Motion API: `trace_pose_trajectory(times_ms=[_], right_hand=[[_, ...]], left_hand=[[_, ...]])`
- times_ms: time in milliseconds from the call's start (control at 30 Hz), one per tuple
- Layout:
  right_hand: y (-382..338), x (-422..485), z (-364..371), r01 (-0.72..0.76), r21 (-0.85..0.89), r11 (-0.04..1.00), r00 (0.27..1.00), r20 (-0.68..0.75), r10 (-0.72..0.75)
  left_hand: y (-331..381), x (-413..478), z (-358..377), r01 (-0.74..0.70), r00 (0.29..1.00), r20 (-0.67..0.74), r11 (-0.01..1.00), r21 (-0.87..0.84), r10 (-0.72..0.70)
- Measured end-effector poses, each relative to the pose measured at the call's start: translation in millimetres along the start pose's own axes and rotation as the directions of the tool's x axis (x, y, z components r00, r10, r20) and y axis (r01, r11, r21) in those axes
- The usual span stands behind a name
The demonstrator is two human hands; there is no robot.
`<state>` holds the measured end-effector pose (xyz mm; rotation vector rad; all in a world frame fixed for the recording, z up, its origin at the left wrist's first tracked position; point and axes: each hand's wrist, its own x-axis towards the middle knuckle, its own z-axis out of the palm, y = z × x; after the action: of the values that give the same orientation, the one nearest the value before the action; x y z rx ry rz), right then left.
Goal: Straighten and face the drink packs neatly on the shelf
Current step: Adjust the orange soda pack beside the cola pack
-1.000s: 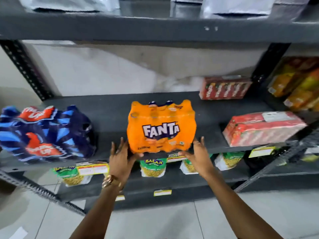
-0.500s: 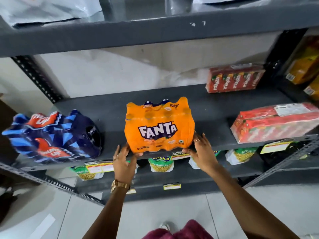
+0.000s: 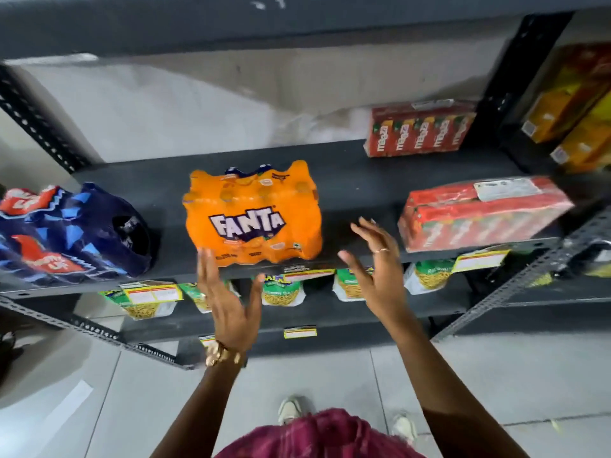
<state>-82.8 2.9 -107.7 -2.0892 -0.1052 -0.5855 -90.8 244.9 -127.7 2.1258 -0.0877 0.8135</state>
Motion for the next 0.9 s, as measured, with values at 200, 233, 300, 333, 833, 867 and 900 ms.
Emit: trace_pose_trajectory(times_ms=[200, 233, 300, 333, 833, 867, 900], right_hand=[[84, -5, -161, -0.094, 0.075, 0.993, 0.788, -0.604, 0.120], [101, -3, -177, -0.156, 0.094, 0.983, 0.792, -0.584, 0.181], [134, 3, -211, -0.308, 0.091, 0.947, 0.851, -0.418, 0.317], [147, 8, -223, -0.378, 0.039, 0.925, 0.879, -0.299, 0.372], [189, 42, -251, -0.268, -0.243, 0.932, 0.957, 0.047, 0.287], [190, 40, -251, -0.256, -0.251, 0.934, 0.959, 0.054, 0.277], [193, 39, -251, -0.239, -0.260, 0.935, 0.963, 0.057, 0.262]], left_hand=[[121, -49, 104, -0.197, 0.830, 0.499, 0.968, -0.153, 0.248], [133, -50, 121, -0.153, 0.841, 0.501, 0.977, -0.146, 0.206], [155, -47, 162, -0.044, 0.854, 0.512, 0.994, -0.103, 0.091], [161, -43, 181, -0.004, 0.845, 0.535, 0.999, -0.049, 0.030], [165, -30, 238, 0.046, 0.916, 0.401, 0.997, -0.059, -0.019], [167, -31, 237, 0.050, 0.921, 0.389, 0.997, -0.064, -0.021], [167, -30, 236, 0.054, 0.925, 0.380, 0.996, -0.072, -0.023]])
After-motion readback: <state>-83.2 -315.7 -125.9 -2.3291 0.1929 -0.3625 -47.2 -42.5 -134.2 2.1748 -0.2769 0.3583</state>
